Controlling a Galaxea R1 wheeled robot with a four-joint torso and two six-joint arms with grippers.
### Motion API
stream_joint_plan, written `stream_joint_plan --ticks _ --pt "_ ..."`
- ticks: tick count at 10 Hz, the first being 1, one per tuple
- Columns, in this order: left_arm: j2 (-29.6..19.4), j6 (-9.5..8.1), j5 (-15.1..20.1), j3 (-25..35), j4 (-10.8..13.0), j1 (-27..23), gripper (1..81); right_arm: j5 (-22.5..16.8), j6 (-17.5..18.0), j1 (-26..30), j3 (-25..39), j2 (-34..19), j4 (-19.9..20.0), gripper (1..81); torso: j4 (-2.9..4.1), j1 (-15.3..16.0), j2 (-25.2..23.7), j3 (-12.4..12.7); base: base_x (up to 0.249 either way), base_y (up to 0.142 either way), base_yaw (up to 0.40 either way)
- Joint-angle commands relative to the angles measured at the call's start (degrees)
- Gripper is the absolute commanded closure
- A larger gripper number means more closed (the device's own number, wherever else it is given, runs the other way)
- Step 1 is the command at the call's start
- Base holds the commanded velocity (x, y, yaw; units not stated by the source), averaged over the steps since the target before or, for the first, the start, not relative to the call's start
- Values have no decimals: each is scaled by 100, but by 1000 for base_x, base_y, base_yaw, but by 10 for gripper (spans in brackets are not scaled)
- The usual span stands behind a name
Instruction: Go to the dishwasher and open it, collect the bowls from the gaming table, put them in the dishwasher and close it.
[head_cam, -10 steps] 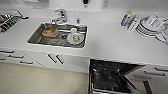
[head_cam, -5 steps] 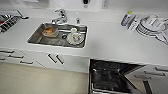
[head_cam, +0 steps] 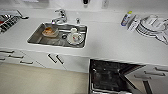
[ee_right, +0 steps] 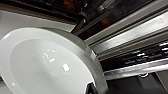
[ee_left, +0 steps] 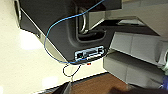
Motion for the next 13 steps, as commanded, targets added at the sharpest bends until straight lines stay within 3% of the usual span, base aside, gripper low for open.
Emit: stream_joint_plan --ticks 1,4,7,11,13 --pt "1109 7 -1350 -1965 154 678 10 -243 236 574 -202 223 58 811 0 0 0 0 0 0 0" --pt "1541 16 -1350 -2600 145 837 10 -304 501 882 -950 936 49 811 0 0 0 0 0 0 0" --pt "1567 7 -1271 -2635 128 925 10 -542 562 1005 -1521 1533 76 811 0 0 0 0 0 0 0" --pt "1646 16 -1253 -2635 145 969 10 -542 949 1515 -1504 1490 67 811 0 -2 0 0 0 0 0" --pt "1707 86 -1253 -2635 145 978 10 -559 1176 1900 -1190 1272 58 811 0 0 0 0 0 0 0"
